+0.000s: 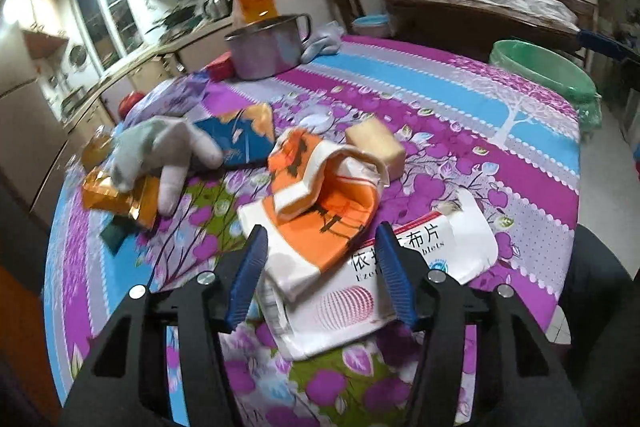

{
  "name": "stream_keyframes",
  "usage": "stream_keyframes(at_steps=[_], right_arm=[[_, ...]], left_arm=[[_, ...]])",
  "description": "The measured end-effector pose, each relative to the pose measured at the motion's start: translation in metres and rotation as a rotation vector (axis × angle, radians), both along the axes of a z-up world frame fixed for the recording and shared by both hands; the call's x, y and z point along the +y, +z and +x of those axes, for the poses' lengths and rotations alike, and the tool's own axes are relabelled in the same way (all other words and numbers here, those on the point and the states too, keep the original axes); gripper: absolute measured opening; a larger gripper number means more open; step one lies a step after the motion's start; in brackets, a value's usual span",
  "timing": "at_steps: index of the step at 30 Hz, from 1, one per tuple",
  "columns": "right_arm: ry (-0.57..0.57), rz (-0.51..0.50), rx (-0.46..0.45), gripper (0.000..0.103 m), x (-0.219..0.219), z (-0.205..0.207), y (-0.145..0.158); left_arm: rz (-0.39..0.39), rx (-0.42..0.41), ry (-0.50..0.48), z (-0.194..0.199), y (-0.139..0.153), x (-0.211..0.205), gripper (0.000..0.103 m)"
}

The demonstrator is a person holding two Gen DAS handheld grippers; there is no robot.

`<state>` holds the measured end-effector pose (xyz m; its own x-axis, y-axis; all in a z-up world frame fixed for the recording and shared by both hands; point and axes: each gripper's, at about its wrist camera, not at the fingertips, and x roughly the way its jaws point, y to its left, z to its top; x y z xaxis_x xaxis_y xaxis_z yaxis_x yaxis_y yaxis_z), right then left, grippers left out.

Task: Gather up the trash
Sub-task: 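Move both tools back over the table toward the remaining trash, then grasp the orange paper cup with the left tool while the right tool grasps the white medicine box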

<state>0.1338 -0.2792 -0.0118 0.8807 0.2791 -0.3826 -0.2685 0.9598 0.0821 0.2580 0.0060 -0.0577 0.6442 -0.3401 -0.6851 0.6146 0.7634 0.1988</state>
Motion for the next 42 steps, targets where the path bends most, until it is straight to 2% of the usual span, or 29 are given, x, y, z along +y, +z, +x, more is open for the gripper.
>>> stream_keyframes(at_steps=[3, 7, 9, 11, 14, 16, 19, 22, 25, 28, 33, 37, 39, 42], right_arm=[[-0.004, -0.001, 0.013, 0.098, 0.000, 0.005, -0.002], [0.003, 0.000, 0.018, 0.098, 0.004, 0.011, -0.003], [0.017, 0.011, 0.024, 0.098, 0.008, 0.016, -0.004], [0.032, 0.012, 0.026, 0.095, 0.013, 0.020, -0.003], [0.074, 0.014, 0.051, 0.080, 0.023, 0.030, -0.004], [0.101, 0.012, 0.076, 0.067, 0.031, 0.039, -0.007], [0.149, 0.050, 0.126, 0.060, 0.041, 0.056, -0.014], [0.188, 0.068, 0.157, 0.060, 0.056, 0.069, -0.020], [0.235, 0.047, 0.168, 0.060, 0.074, 0.078, -0.024], [0.263, 0.038, 0.184, 0.060, 0.090, 0.086, -0.028], [0.286, 0.026, 0.187, 0.064, 0.104, 0.090, -0.028], [0.301, 0.023, 0.191, 0.069, 0.110, 0.092, -0.029], [0.320, 0.015, 0.197, 0.070, 0.115, 0.094, -0.031], [0.373, -0.013, 0.196, 0.073, 0.128, 0.096, -0.031]], left_arm=[[0.018, 0.006, -0.019, 0.006, -0.003, -0.004, 0.053], [0.033, 0.016, -0.036, 0.008, -0.006, -0.012, 0.044], [0.033, 0.016, -0.030, 0.009, -0.005, -0.014, 0.035], [0.029, 0.003, -0.019, 0.007, -0.005, -0.015, 0.030], [-0.006, -0.028, 0.009, 0.002, 0.002, -0.012, 0.020], [-0.058, -0.047, 0.052, -0.001, 0.013, -0.003, 0.014], [-0.169, -0.047, 0.115, -0.003, 0.028, 0.018, 0.012], [-0.296, 0.004, 0.160, -0.001, 0.034, 0.045, 0.012], [-0.361, 0.064, 0.228, 0.011, 0.022, 0.070, 0.012], [-0.370, 0.075, 0.268, 0.018, 0.013, 0.080, 0.013], [-0.382, 0.042, 0.337, 0.028, 0.019, 0.092, 0.013], [-0.340, 0.030, 0.361, 0.038, 0.015, 0.092, 0.016], [-0.338, 0.032, 0.405, 0.045, 0.011, 0.097, 0.019], [-0.376, 0.048, 0.441, 0.050, 0.008, 0.107, 0.019]])
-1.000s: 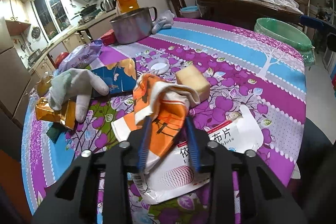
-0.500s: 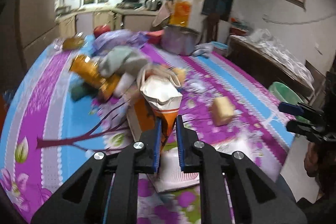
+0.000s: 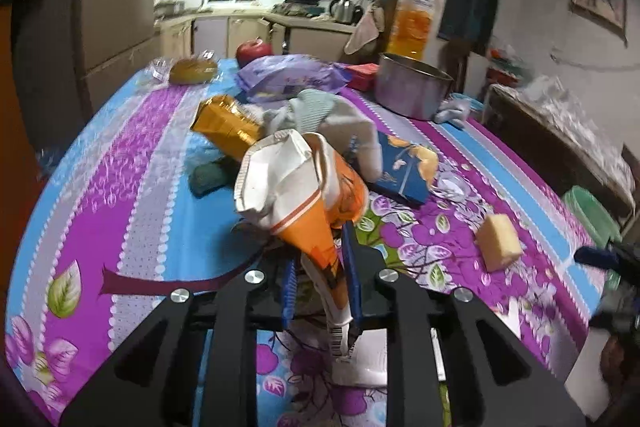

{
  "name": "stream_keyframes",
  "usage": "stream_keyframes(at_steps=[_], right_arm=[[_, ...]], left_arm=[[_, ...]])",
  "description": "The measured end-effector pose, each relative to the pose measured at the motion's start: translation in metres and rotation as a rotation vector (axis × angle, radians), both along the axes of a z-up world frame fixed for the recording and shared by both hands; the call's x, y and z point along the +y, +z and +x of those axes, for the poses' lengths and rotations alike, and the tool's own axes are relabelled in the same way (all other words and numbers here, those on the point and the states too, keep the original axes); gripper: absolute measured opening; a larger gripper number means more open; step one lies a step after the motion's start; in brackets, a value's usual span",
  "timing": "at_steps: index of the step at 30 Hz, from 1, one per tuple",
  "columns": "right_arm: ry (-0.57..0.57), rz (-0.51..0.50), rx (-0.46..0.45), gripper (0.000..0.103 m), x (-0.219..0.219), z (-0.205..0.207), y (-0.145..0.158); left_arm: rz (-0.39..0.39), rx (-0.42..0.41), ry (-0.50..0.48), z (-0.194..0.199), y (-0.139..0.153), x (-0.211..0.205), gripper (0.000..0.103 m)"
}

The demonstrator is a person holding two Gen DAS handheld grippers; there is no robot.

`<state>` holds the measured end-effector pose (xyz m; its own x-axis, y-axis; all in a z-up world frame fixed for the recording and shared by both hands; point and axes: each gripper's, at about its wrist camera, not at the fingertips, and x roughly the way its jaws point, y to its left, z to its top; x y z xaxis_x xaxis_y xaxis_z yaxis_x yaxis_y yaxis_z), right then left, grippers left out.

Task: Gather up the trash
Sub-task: 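Grasp the orange paper cup with the left tool while the right tool grasps the white medicine box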

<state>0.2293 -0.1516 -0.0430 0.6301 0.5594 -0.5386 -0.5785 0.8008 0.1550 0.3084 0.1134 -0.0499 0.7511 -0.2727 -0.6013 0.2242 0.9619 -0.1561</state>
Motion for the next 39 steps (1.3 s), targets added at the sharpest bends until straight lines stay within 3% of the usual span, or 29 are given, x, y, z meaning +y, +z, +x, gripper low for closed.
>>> stream_keyframes(at_steps=[6, 14, 19, 21, 23, 25, 33, 39], right_arm=[[0.212, -0.143, -0.016, 0.074, 0.059, 0.016, 0.001], [0.395, -0.373, -0.026, 0.076, 0.125, 0.053, -0.013], [0.508, -0.488, 0.043, 0.078, 0.151, 0.078, -0.027], [0.531, -0.474, 0.070, 0.077, 0.156, 0.082, -0.030], [0.510, -0.445, 0.071, 0.060, 0.155, 0.085, -0.028], [0.477, -0.434, 0.048, 0.052, 0.151, 0.080, -0.026], [0.313, -0.269, -0.006, 0.047, 0.106, 0.039, -0.001], [0.122, -0.113, -0.041, 0.047, 0.062, 0.013, 0.021]], left_arm=[[-0.017, -0.012, 0.043, -0.006, 0.005, 0.009, 0.009], [-0.035, -0.005, 0.023, -0.015, 0.010, 0.016, 0.009], [-0.031, 0.013, 0.017, -0.012, 0.007, 0.016, 0.009], [-0.031, 0.011, 0.009, -0.013, 0.007, 0.016, 0.009], [-0.035, 0.006, 0.015, -0.012, 0.007, 0.018, 0.009], [-0.046, -0.006, 0.026, -0.014, 0.010, 0.022, 0.009], [-0.101, -0.093, 0.090, -0.024, 0.030, 0.037, 0.009], [-0.082, -0.077, 0.087, -0.028, 0.024, 0.026, 0.009]])
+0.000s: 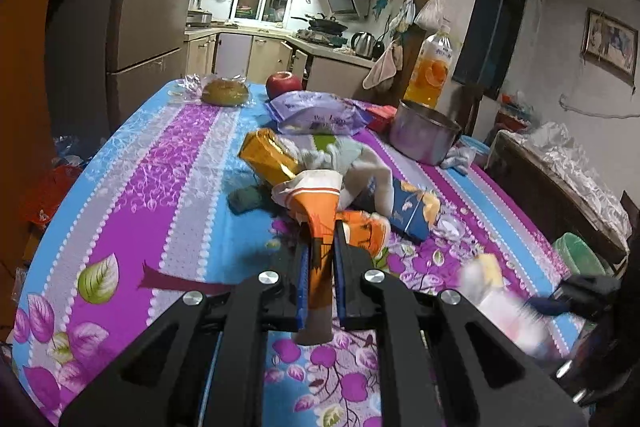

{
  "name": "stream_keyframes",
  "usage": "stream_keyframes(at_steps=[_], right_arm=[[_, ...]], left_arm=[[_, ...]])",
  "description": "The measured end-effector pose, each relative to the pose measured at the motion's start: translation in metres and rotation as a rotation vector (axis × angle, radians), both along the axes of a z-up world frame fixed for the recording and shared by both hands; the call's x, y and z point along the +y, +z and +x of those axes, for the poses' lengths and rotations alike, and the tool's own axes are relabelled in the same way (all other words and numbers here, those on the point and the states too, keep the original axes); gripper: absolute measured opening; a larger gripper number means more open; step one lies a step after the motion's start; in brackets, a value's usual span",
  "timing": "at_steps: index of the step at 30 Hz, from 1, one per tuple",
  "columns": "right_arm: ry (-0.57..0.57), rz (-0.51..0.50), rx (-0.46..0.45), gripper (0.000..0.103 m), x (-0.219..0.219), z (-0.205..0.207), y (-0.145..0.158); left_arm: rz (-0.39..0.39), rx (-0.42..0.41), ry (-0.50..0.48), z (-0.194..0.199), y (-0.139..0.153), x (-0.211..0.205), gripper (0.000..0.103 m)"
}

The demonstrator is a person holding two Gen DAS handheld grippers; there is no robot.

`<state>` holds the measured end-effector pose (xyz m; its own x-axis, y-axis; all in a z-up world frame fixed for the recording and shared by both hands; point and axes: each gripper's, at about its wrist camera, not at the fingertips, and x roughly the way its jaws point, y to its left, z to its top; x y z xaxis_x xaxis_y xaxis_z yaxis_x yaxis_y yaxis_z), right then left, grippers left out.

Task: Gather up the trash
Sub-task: 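Grasp the orange paper cup with the left tool while the right tool grasps the white medicine box, then carry the orange cup and white box with both tools over the trash bin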

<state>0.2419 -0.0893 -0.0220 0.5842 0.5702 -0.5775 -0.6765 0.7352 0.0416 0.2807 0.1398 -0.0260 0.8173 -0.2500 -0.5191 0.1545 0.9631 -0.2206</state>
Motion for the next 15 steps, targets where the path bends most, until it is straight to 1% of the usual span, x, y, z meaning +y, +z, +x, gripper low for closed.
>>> stream_keyframes(at_steps=[2, 5, 8, 11, 12, 15], right_arm=[[-0.059, 0.035, -0.015, 0.047, -0.013, 0.002, 0.004], [-0.143, 0.074, -0.054, 0.047, -0.029, -0.007, 0.013], [-0.238, 0.111, -0.113, 0.047, -0.046, -0.012, 0.026], [-0.341, 0.129, -0.183, 0.047, -0.060, -0.017, 0.038], [-0.373, 0.132, -0.201, 0.047, -0.066, -0.019, 0.043], [-0.493, 0.139, -0.254, 0.048, -0.089, -0.027, 0.059]], left_arm=[[0.009, 0.012, 0.000, -0.002, -0.003, -0.002, 0.009], [0.027, 0.013, 0.032, -0.006, -0.004, -0.003, 0.008], [0.049, -0.056, 0.052, -0.023, 0.012, -0.013, 0.008], [0.110, -0.133, 0.069, -0.039, 0.030, -0.032, 0.008], [0.115, -0.163, 0.063, -0.046, 0.039, -0.044, 0.008], [0.141, -0.217, 0.051, -0.056, 0.055, -0.076, 0.008]])
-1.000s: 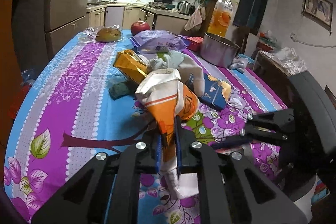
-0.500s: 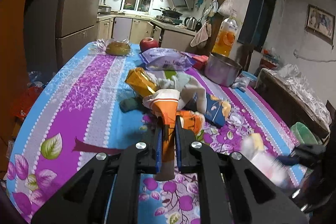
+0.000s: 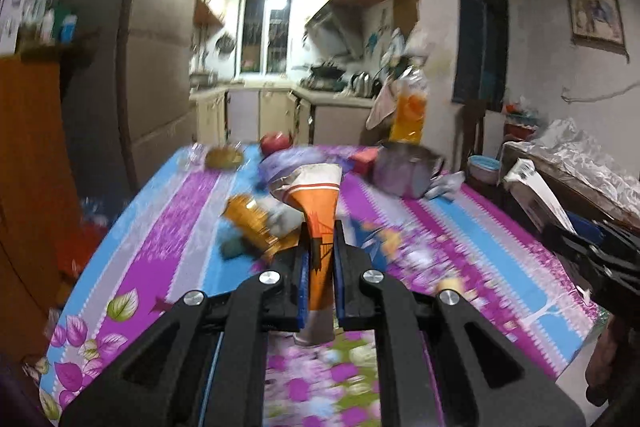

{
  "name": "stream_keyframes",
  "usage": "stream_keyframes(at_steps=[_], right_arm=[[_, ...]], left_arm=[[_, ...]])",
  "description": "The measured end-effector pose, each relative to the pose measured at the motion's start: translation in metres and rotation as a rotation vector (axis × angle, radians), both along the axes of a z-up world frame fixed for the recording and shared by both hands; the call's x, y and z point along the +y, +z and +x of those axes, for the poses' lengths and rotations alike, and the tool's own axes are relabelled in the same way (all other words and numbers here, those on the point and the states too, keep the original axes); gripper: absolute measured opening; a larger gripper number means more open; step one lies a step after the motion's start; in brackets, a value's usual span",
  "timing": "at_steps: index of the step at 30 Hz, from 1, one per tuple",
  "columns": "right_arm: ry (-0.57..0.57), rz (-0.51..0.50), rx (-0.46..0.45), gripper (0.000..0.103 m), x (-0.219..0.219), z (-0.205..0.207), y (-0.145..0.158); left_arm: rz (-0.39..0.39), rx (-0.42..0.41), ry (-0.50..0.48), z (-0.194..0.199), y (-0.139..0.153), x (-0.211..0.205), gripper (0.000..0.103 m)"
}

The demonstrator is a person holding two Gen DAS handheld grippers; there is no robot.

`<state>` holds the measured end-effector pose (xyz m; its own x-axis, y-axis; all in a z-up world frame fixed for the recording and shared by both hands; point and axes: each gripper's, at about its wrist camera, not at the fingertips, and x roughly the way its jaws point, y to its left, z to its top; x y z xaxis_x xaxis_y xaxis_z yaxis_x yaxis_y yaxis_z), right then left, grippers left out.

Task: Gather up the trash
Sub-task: 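Carry the orange cup and white box with both tools over the trash bin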

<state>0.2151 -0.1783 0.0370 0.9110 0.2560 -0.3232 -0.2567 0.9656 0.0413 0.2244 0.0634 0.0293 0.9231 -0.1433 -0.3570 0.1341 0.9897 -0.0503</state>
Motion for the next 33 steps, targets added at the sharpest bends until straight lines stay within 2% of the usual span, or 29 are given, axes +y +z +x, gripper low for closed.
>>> stream_keyframes(at_steps=[9, 20, 27, 33], right_arm=[[-0.231, -0.029, -0.050, 0.048, -0.063, -0.023, 0.027], [-0.343, -0.036, -0.053, 0.048, -0.135, -0.043, 0.040], [-0.443, -0.043, -0.017, 0.049, -0.195, -0.055, 0.047], [-0.554, -0.038, 0.045, 0.049, -0.261, -0.065, 0.048]], left_arm=[[0.008, -0.034, -0.110, -0.003, 0.022, -0.097, 0.008], [0.017, -0.021, -0.213, -0.004, 0.025, -0.168, 0.008], [0.010, -0.018, -0.322, 0.001, 0.030, -0.220, 0.008], [0.021, 0.024, -0.447, 0.010, 0.027, -0.284, 0.008]])
